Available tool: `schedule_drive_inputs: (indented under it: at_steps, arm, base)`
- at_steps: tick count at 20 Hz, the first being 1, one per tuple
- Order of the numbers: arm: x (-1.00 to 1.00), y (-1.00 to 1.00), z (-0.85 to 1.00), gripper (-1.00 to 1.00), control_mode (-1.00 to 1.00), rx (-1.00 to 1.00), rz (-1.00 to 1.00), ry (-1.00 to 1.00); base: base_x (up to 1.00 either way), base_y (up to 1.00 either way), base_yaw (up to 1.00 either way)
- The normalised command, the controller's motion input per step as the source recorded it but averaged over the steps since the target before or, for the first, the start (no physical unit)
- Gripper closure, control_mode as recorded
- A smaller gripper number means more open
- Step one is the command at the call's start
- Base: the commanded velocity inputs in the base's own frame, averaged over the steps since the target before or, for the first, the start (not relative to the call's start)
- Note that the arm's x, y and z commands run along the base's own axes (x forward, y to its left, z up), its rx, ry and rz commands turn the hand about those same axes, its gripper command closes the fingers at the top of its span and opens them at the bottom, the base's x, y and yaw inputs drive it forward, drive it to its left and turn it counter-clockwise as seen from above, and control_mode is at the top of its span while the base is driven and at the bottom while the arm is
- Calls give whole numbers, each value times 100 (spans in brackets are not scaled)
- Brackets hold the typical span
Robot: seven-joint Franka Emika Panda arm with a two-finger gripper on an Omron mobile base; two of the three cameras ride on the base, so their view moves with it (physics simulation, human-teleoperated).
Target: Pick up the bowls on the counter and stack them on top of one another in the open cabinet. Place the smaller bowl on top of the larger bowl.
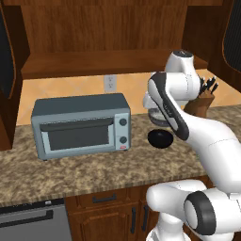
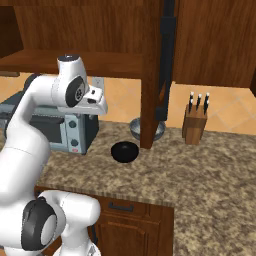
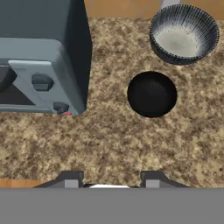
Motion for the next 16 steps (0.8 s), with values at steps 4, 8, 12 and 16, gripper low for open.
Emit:
schedule_drive_inputs:
  at_steps: [4, 8, 12, 16]
  arm:
    - [-17, 0, -47, -100, -100, -3, -2, 14]
    - [6, -42, -100, -100, -100, -27, 11, 30]
    - [29, -66, -100, -100, -100, -23, 21, 24]
    - [36, -57, -76, -100, -100, -3, 15, 3]
  base:
    - [0, 0, 0]
    - [0, 0, 0]
    - [0, 0, 0]
    - [0, 0, 0]
